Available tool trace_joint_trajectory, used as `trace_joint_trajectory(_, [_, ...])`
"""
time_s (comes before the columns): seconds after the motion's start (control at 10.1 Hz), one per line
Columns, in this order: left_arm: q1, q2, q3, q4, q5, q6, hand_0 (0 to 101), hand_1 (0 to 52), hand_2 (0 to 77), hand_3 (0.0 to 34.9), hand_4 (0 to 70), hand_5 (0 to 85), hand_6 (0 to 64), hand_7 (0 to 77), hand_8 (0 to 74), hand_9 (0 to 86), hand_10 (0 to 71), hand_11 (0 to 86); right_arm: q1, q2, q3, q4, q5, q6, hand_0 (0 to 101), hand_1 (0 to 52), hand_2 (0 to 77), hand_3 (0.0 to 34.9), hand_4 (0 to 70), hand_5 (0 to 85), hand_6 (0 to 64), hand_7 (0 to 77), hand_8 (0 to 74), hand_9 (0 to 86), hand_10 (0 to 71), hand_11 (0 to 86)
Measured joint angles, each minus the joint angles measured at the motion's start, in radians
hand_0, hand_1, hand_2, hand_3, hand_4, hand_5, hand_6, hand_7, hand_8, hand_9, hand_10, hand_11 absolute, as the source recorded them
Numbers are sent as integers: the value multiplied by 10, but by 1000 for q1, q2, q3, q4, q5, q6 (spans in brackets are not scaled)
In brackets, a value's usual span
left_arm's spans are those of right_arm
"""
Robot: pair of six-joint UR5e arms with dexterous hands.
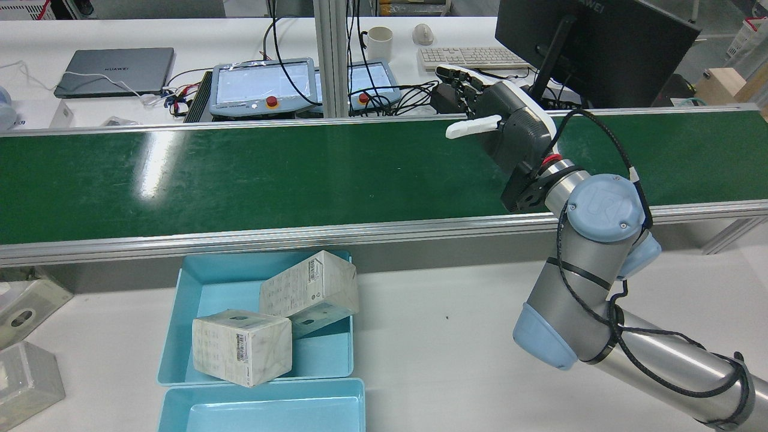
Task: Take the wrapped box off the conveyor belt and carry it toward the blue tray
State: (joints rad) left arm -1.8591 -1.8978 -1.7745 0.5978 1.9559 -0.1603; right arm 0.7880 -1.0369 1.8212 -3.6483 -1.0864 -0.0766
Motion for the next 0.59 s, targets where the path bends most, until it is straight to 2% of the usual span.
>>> trace_joint_trajectory(0.2, [0, 0, 0, 0, 0, 0, 0, 0, 5, 0, 0, 11, 5, 5, 5, 0, 5, 5, -21, 4, -6, 9, 0, 1, 474, 142, 16, 6, 65, 202, 33, 27, 0, 22, 0, 5])
trace_joint_trajectory(0.39, [0, 0, 0, 0, 0, 0, 0, 0, 5, 0, 0, 11, 5, 5, 5, 0, 5, 5, -29, 5, -10, 22, 0, 0, 474, 142, 49, 7, 65, 202, 27, 27, 0, 22, 0, 5])
trace_joint_trajectory(0.59, [0, 0, 0, 0, 0, 0, 0, 0, 5, 0, 0, 11, 5, 0, 5, 0, 5, 5, -32, 7, -11, 25, 1, -4, 475, 142, 49, 5, 65, 196, 27, 27, 0, 22, 0, 5])
